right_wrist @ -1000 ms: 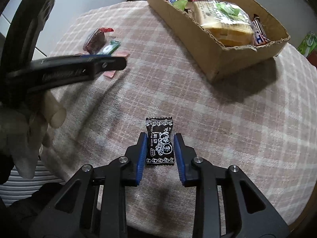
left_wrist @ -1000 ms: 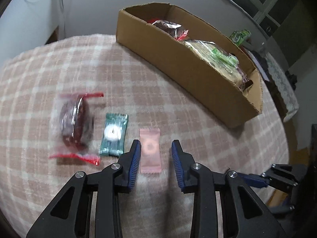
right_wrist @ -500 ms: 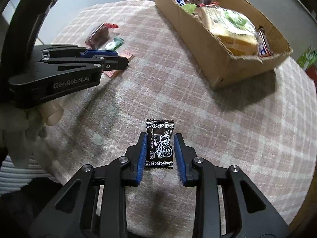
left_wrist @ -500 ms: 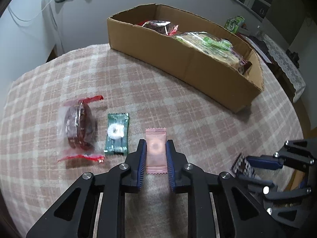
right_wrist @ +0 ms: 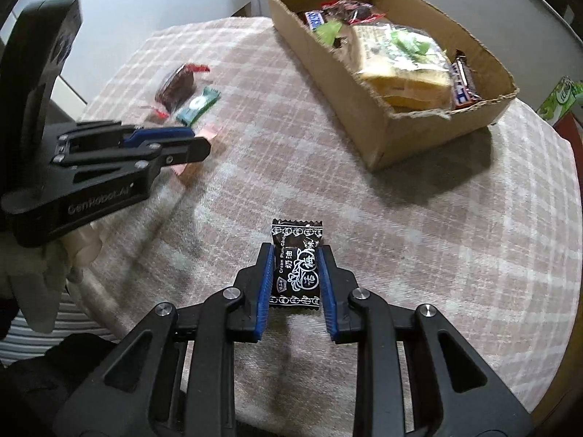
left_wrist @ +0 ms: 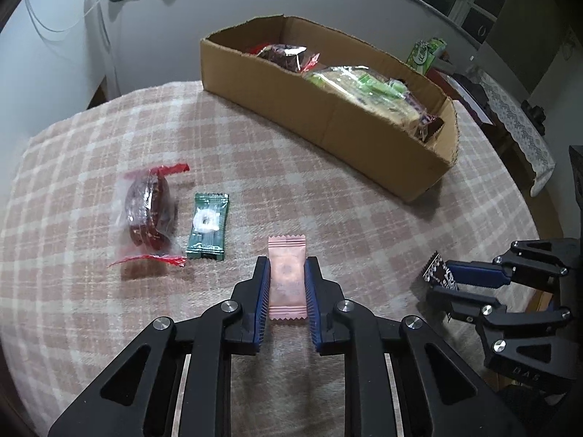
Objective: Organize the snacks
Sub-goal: 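Carry the pink candy and black packet over the box with both tools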
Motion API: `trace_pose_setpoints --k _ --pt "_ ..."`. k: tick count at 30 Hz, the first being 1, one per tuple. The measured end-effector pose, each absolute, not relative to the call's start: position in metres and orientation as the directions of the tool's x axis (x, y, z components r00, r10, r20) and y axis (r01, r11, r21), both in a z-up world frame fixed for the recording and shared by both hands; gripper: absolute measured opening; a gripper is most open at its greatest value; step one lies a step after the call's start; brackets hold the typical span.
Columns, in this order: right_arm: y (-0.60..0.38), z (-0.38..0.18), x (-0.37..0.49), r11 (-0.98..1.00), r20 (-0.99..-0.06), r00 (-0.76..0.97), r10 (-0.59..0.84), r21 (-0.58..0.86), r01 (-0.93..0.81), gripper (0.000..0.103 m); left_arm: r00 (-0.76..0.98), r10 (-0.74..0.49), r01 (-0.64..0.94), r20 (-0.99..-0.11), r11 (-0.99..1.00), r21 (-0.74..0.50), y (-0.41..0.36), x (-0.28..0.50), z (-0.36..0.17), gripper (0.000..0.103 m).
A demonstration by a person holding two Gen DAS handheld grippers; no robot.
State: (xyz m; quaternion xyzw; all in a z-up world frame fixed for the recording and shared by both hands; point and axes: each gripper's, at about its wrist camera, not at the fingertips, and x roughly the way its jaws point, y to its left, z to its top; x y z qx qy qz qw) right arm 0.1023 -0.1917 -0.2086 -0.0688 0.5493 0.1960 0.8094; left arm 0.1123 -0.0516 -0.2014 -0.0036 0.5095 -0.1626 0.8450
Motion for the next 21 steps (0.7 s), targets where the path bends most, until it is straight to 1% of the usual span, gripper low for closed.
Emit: trace_pose_setpoints --k 4,13,21 --pt "-0.201 -0.189 0.104 0.919 -0.899 0.350 0.264 0.123 -0.375 0.025 0.450 -0.292 0.272 -0.844 0.945 -0.182 -0.056 0.115 -0.184 0.017" --pt "-0.226 -0.140 0.126 0.935 -0.847 0.446 0.288 0.148 -0.322 0.025 0.531 -0.338 0.328 -0.777 0.927 -0.179 -0.073 0.130 -0.135 0.017" --pt "-0.243 -0.115 0.155 0.947 -0.819 0.509 0.266 0.122 -0.298 0.025 0.566 -0.352 0.356 -0.745 0.920 -0.164 -0.090 0.152 -0.117 0.017"
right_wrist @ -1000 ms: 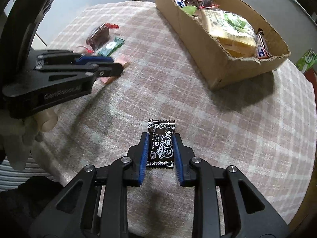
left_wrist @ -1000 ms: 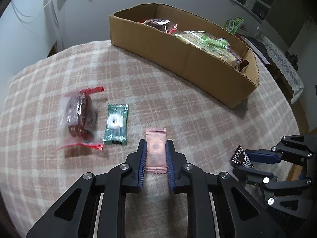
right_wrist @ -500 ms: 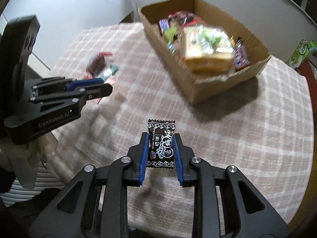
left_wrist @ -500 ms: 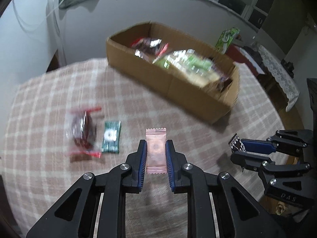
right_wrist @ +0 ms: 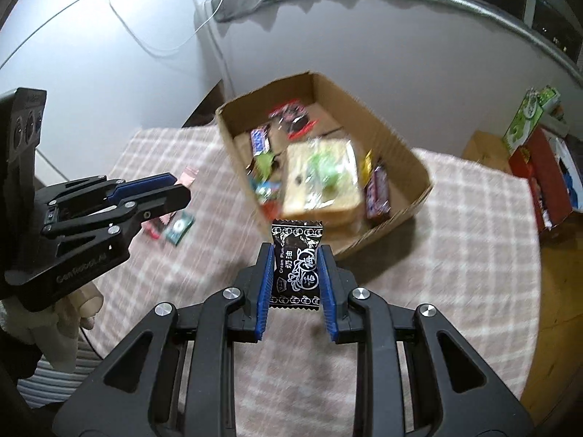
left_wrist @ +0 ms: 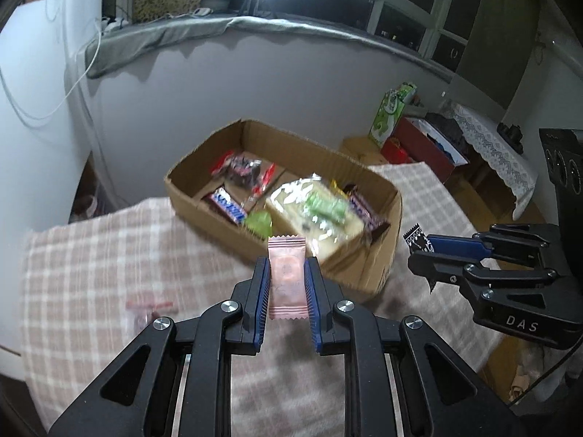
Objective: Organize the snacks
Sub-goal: 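Carry the pink candy and black packet over the box with both tools, then open both tools to drop the pink candy and black packet into the box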
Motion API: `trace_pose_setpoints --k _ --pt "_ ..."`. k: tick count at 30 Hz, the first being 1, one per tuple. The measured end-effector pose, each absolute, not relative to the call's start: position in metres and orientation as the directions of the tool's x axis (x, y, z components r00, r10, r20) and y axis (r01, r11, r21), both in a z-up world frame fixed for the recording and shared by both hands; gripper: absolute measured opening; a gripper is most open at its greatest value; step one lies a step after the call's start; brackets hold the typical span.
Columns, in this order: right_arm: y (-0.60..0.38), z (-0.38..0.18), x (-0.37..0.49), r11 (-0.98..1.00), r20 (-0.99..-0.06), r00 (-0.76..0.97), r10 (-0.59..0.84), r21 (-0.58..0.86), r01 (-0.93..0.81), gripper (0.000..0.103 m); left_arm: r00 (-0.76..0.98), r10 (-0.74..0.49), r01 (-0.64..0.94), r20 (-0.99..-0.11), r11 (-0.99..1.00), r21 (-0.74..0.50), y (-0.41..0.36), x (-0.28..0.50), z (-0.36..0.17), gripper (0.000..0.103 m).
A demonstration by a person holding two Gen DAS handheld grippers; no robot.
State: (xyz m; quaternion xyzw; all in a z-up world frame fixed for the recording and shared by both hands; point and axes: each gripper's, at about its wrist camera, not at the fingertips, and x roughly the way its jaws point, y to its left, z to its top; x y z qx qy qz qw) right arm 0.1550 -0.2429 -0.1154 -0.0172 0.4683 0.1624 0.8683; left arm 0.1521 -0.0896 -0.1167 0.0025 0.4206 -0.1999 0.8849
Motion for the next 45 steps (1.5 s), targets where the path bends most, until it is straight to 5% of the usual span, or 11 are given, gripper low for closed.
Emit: trace_pose_setpoints --k 27,31,45 --pt "-0.258 -0.134 0.240 0.962 -0.839 0.506 0.201 0.072 -0.262 0.027 0.506 -0.364 0.310 -0.782 0.923 -0.228 -0.111 0.239 -0.137 0.022" --pt "-0.257 -0.132 0.239 0.963 -0.829 0.526 0.189 0.052 -0.264 0.064 0.513 -0.352 0.297 -0.783 0.928 -0.223 -0.108 0.239 -0.137 0.037" --pt "-0.252 -0.123 0.231 0.962 -0.818 0.540 0.198 0.056 -0.267 0.065 0.551 -0.325 0.275 -0.769 0.940 -0.200 -0.094 0.228 -0.125 0.037"
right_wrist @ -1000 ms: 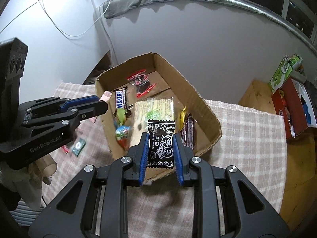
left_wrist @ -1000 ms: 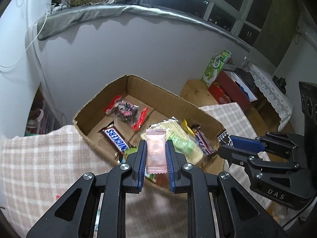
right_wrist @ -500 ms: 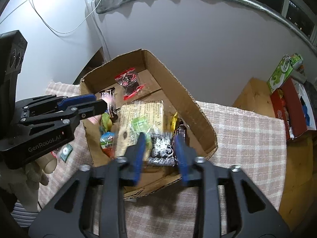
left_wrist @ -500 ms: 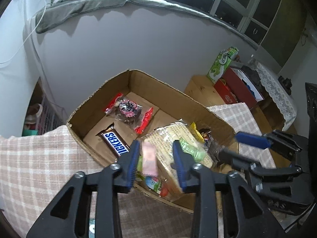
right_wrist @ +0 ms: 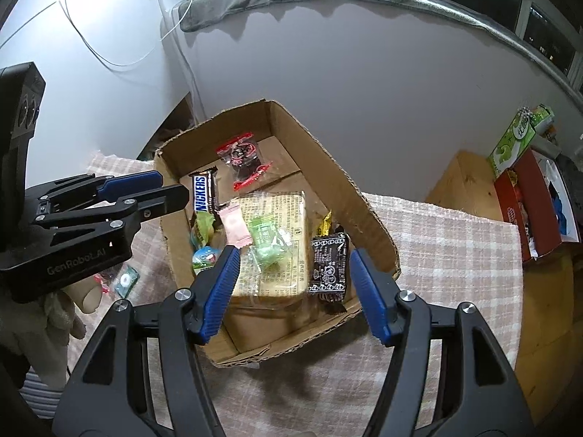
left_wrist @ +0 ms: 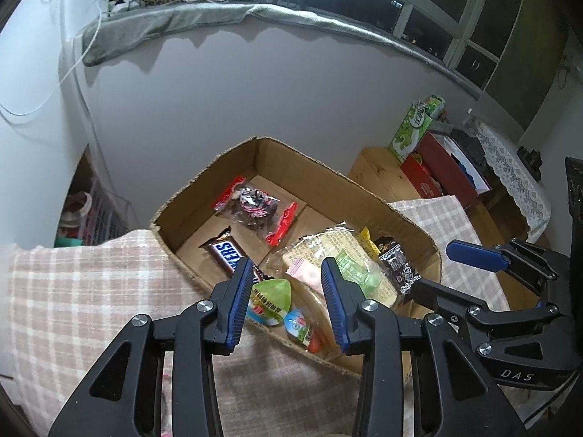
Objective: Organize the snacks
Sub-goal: 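Open both tools to drop the pink candy and black packet into the box, then move the left tool to the red dried-fruit bag while the right tool approaches the green mint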
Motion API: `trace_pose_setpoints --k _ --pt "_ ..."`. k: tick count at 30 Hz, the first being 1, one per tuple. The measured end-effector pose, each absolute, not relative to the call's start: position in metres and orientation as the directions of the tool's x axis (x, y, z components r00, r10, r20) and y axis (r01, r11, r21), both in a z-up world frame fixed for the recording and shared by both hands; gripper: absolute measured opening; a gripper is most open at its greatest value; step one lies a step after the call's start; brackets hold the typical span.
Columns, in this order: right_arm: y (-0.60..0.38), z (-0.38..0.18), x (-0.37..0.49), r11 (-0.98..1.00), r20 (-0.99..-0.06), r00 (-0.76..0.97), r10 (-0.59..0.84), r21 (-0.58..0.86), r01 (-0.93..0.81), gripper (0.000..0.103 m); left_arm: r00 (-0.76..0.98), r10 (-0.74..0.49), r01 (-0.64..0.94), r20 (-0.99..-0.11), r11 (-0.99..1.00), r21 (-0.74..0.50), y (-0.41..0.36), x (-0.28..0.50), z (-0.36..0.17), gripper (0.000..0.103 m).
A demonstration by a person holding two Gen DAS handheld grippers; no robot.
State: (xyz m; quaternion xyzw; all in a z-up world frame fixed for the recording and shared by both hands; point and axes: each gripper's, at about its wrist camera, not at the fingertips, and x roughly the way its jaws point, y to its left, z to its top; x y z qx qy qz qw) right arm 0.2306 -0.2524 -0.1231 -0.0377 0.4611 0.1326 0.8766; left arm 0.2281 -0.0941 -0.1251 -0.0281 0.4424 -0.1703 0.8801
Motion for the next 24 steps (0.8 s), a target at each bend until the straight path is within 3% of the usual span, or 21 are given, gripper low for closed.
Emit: trace_pose_setpoints --k 24 --pt "-0.209 -0.109 0.182 0.926 -0.786 0.528 0.322 0.145 -0.349 0.065 0.599 -0.229 0.147 -0.767 0.973 -0.176 -0.013 0.171 -0.121 0.037"
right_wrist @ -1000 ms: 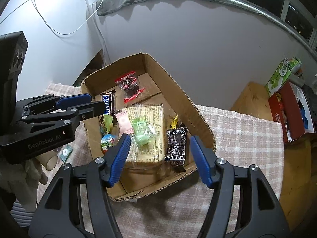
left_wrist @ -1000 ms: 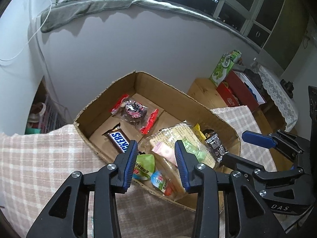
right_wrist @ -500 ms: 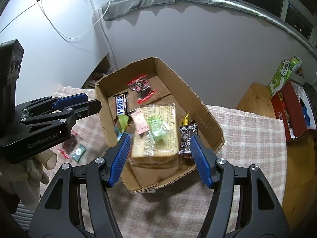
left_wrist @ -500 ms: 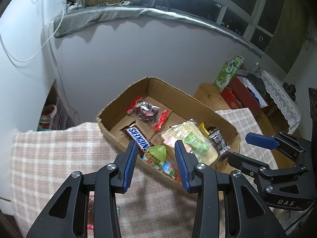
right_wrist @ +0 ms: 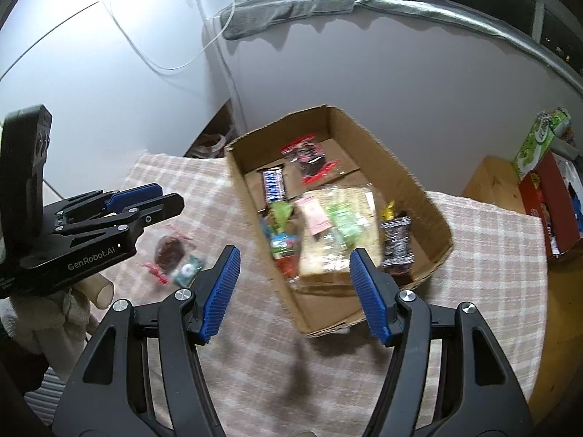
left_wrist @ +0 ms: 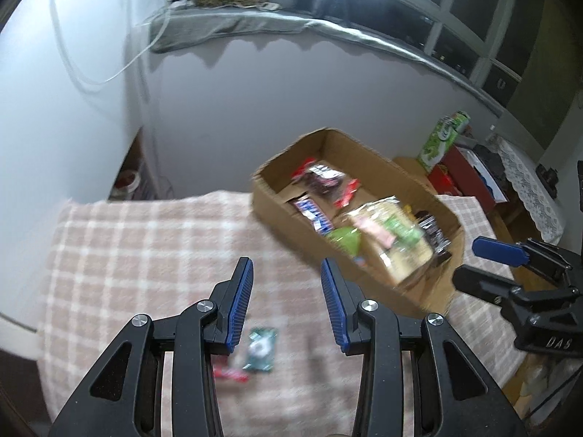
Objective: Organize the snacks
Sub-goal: 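Move the left tool to the red dried-fruit bag while the right tool approaches the green mint, then close the left tool on the dried-fruit bag while the right tool grasps the green mint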
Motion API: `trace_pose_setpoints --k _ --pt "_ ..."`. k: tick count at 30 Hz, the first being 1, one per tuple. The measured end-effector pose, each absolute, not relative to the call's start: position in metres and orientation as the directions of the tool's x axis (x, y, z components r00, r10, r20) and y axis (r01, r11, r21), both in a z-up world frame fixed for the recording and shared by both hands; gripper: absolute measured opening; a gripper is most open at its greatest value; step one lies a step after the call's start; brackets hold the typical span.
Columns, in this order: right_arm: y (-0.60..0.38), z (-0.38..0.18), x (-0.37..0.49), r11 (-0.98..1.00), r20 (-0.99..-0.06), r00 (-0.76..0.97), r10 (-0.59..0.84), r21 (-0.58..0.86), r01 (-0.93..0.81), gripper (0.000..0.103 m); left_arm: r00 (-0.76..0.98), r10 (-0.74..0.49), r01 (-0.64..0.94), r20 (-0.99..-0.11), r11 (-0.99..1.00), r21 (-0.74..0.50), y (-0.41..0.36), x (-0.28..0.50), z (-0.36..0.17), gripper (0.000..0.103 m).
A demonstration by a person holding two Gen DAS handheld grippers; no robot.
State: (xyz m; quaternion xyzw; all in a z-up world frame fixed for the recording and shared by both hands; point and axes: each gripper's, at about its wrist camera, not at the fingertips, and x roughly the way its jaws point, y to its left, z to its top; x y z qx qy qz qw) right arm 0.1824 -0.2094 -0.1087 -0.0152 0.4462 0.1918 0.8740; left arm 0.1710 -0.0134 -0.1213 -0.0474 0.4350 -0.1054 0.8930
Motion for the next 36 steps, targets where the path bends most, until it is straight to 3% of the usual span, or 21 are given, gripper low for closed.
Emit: trace_pose_setpoints --k 4,11,23,36 --pt "-0.198 -0.114 0.175 0.911 -0.787 0.504 0.356 0.172 -0.375 0.065 0.597 -0.182 0.084 -0.781 0.983 -0.165 0.018 0.153 -0.128 0.049" --pt "-0.169 -0.132 0.166 0.875 -0.808 0.426 0.407 0.211 -0.436 0.065 0.553 -0.174 0.016 -0.815 0.980 -0.199 0.052 0.134 -0.150 0.049" --pt "-0.119 -0.177 0.167 0.853 -0.852 0.308 0.424 0.261 -0.451 0.065 0.485 -0.243 0.047 -0.840 0.967 -0.252 0.047 0.156 -0.184 0.049" --pt "-0.100 -0.213 0.192 0.868 -0.878 0.235 0.418 0.308 -0.389 0.054 0.445 -0.243 0.047 -0.862 0.967 -0.249 0.045 0.175 -0.211 0.048"
